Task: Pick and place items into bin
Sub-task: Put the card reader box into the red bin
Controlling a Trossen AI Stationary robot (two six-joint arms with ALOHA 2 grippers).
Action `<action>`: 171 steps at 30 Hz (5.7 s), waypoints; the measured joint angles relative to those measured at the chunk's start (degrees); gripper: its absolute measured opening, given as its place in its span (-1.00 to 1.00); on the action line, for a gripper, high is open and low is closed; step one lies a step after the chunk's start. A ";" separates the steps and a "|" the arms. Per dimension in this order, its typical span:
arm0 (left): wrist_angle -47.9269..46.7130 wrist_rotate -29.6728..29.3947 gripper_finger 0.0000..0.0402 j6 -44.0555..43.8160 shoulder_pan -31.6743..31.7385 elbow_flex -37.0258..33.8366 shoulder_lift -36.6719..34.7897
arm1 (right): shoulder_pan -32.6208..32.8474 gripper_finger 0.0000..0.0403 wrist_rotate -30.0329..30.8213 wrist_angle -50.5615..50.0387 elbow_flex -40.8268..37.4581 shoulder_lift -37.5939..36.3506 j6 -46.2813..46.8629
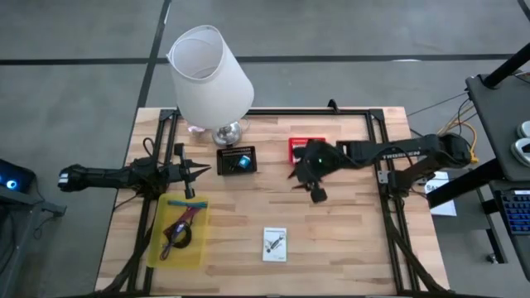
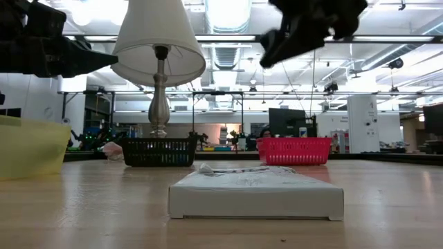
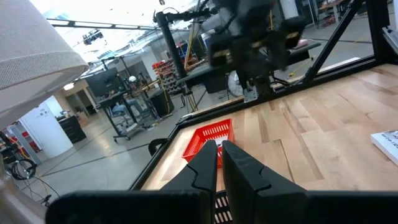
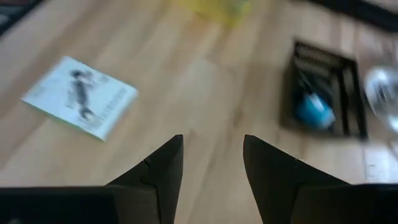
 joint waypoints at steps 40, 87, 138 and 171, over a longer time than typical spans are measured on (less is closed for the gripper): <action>-0.02 0.00 -0.96 0.43 -0.02 0.00 0.53 | 12.88 0.07 -5.99 -2.66 25.91 36.89 -20.23; 0.02 0.01 -0.96 0.45 0.02 0.00 0.96 | 12.03 0.07 -21.44 0.08 30.88 48.49 -26.60; 0.02 0.01 -0.96 0.42 0.02 0.00 1.01 | 8.25 -0.91 -23.76 -21.23 30.86 49.03 -21.37; 0.04 0.01 -0.96 0.40 0.00 0.00 0.98 | -5.15 -0.94 33.75 -29.81 17.74 8.07 2.06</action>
